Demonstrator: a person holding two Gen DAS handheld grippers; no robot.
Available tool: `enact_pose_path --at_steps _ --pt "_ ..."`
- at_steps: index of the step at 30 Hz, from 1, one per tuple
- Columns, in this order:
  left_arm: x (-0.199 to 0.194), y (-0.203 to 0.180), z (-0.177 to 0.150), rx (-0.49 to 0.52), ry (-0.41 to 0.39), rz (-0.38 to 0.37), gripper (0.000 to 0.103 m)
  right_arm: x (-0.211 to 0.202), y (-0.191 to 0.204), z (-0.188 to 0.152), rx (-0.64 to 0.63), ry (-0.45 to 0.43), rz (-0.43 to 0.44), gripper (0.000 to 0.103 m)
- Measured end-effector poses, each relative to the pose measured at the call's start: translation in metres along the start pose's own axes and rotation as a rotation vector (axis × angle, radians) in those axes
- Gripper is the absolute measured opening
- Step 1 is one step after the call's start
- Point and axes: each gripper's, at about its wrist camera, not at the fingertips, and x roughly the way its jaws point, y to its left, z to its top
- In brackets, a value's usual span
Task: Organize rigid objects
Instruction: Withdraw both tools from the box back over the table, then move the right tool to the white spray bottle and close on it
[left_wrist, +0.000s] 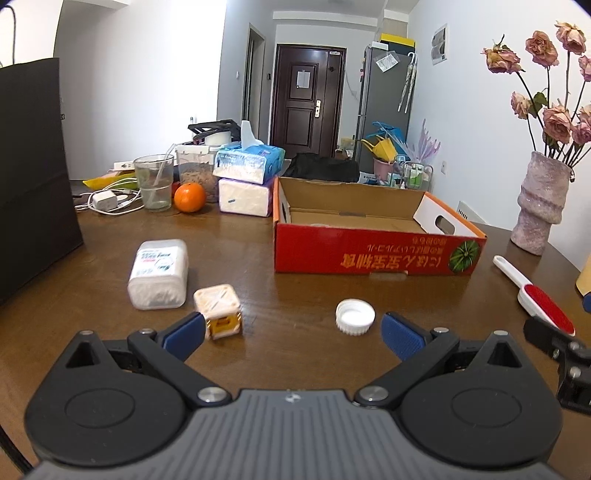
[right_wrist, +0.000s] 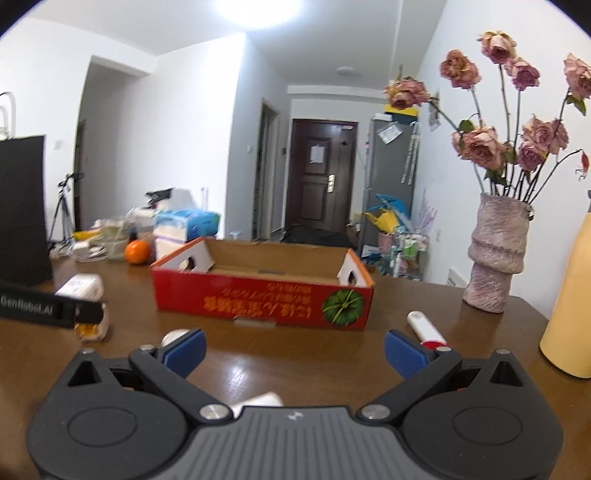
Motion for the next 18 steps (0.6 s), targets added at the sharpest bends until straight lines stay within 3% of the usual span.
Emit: enact_pose_path --at_steps 8,18 --pt "-0.016 0.016 -0.017 0.007 0.034 0.015 0.103 -0.003 0.011 -0.021 -0.059 0.082 0.063 0.103" --pt "-0.018 0.029 -0.027 0.015 0.063 0.017 0.103 0.023 0.028 -0.041 -0.168 0.217 0.197 0.103"
